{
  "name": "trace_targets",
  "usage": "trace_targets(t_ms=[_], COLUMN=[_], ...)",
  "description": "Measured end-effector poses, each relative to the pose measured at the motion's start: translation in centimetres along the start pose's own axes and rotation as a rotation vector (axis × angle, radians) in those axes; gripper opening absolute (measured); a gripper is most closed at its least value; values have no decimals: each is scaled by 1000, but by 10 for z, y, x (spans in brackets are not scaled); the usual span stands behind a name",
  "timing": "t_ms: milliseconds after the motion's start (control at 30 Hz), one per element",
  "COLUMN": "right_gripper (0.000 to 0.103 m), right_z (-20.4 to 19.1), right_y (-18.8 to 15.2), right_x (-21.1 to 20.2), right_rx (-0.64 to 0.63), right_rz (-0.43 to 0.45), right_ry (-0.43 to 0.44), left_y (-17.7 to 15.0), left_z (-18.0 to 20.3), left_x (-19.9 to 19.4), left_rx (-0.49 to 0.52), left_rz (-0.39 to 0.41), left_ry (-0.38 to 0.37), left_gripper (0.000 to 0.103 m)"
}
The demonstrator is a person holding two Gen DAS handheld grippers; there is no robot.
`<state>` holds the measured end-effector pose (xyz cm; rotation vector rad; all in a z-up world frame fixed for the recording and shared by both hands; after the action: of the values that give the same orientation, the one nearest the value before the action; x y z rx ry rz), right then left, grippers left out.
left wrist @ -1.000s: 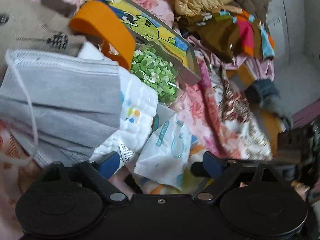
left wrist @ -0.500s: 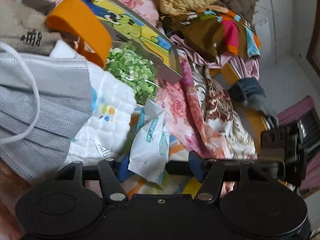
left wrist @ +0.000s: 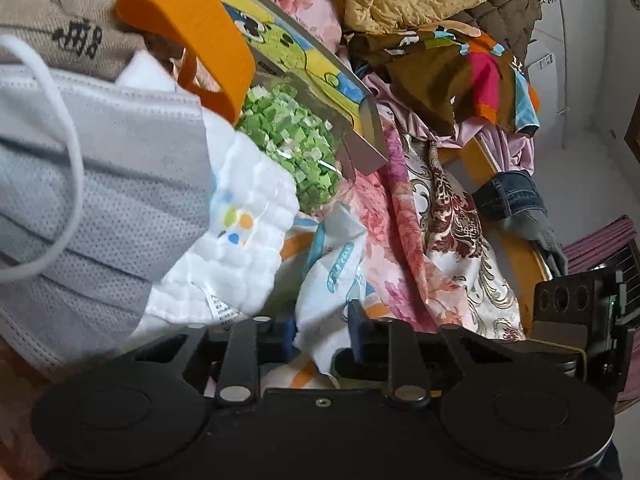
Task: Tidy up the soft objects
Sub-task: 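Grasp the yellow striped sock with the right gripper while the left grasps a white printed packet, then carry the yellow sock with the right gripper into the cartoon tray and release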
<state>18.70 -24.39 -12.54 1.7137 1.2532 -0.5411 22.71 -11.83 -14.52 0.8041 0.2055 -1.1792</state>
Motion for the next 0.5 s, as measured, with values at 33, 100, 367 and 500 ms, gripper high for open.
trace_targets(t_ms=[33,100,367,500], right_gripper=[26,20,14,13], right_z=[-1,-2,-3,-4], right_y=[0,1,9,18], right_x=[-1,-2,-15,-27], right_rx=[-6,-17,-30,-38], right_rz=[4,10,101,191], right_ry=[0,-7,-14,-18], left_y=[1,4,19,23], left_z=[1,4,15,21], left_x=[-1,-6,-26,-37], left_rx=[14,52,213,274], left_rz=[14,50,212,278], left_ry=[13,42,189,235], left_gripper=[18,15,11,11])
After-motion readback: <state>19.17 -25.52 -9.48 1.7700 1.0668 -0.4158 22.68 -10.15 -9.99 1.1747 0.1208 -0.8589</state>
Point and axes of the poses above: each gripper's, at about its wrist camera, not at the fingertips, and x roughly the way its jaws point, z to its right, y to its top, the point moved 10 cm from there along x, roughly the way its jaws point, and after that the axes turned 3 degrees about y, right-handed, at the moved point
